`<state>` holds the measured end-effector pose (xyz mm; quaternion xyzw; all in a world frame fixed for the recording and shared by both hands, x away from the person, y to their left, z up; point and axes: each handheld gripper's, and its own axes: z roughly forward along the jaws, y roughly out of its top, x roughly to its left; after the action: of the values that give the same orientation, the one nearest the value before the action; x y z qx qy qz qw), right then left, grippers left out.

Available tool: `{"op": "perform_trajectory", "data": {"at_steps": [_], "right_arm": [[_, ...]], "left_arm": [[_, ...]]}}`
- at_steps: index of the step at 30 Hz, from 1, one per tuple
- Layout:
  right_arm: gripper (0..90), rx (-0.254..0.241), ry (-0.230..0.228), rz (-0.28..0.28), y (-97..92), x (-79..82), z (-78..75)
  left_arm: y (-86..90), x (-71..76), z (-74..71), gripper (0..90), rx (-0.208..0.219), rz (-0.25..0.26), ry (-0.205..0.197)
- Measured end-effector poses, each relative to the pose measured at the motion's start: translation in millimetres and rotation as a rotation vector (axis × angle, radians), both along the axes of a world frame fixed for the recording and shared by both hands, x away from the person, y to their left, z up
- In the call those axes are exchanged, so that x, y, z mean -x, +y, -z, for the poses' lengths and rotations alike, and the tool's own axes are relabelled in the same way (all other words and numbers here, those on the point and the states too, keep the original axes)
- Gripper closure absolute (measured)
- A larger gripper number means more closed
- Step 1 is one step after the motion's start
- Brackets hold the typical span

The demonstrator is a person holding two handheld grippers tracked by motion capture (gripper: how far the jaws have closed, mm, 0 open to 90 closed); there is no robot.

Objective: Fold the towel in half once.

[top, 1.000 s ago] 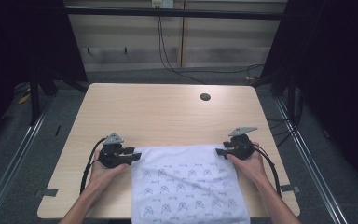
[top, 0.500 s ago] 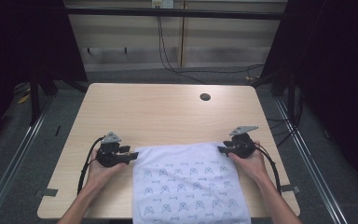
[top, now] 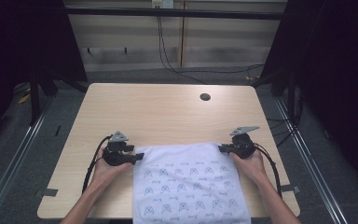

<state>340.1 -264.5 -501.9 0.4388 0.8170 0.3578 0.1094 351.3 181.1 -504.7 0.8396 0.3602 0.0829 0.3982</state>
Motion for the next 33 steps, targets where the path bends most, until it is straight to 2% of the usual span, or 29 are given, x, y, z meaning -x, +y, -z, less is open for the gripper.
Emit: {"op": "perform_trajectory", "data": {"at_steps": [2, 4, 6, 7, 8, 10, 11, 13, 15, 17, 18, 20, 22, 28, 33], "right_arm": [[85.7, 0.003, -0.002, -0.001, 0.1, 0.3, -0.1], [85.3, 0.006, 0.001, -0.001, 0.3, 1.1, -0.5], [85.4, -0.006, 0.008, -0.003, -0.9, 0.7, -0.2], [85.7, -0.008, 0.016, 0.004, -1.1, 1.3, -0.9], [85.9, -0.017, 0.010, -0.003, -2.0, 1.3, -1.6], [86.3, -0.032, 0.003, -0.008, -3.4, 2.5, -4.8], [86.4, -0.048, 0.004, -0.013, -4.1, 3.3, -6.6], [86.6, -0.061, 0.001, -0.026, -4.4, 5.7, -11.6], [86.8, -0.087, -0.007, -0.026, -5.6, 8.7, -19.4], [87.0, -0.134, -0.027, -0.035, -7.6, 9.8, -29.4], [87.0, -0.153, -0.039, -0.041, -7.9, 9.8, -35.2], [87.0, -0.203, -0.062, -0.052, -7.4, 8.3, -46.6], [87.0, -0.238, -0.084, -0.062, -6.5, 4.0, -58.1], [87.2, -0.257, -0.155, -0.046, -4.0, -15.2, -97.5], [87.2, -0.259, -0.207, -0.022, -0.9, -30.7, -124.0]], "left_arm": [[-5.3, 1.0, 0.0, 40.3, 0.015, 0.027, 0.012], [-9.7, 2.8, -0.4, 41.6, 0.010, 0.045, 0.011], [-12.5, 4.5, -0.1, 56.2, 0.011, 0.065, 0.006], [-12.6, 4.3, 0.2, 63.6, 0.031, 0.084, 0.026], [-12.1, 4.5, 0.7, 74.1, 0.033, 0.088, 0.027], [-11.1, 4.7, 1.4, 84.8, 0.045, 0.096, 0.034], [-10.5, 5.1, 0.4, 85.8, 0.048, 0.096, 0.033], [-7.8, 6.0, -4.9, 86.5, 0.082, 0.090, 0.025], [-2.5, 6.0, -12.8, 86.6, 0.131, 0.098, 0.022], [4.0, 5.0, -19.7, 86.6, 0.194, 0.092, 0.021], [6.9, 4.5, -22.9, 86.5, 0.211, 0.089, 0.022], [13.1, 1.3, -31.3, 86.5, 0.217, 0.083, 0.004], [19.2, -3.5, -42.4, 86.5, 0.253, 0.069, -0.015], [29.7, -20.4, -83.4, 86.5, 0.299, 0.028, -0.113], [30.6, -38.3, -108.6, 86.5, 0.324, 0.002, -0.165]]}}
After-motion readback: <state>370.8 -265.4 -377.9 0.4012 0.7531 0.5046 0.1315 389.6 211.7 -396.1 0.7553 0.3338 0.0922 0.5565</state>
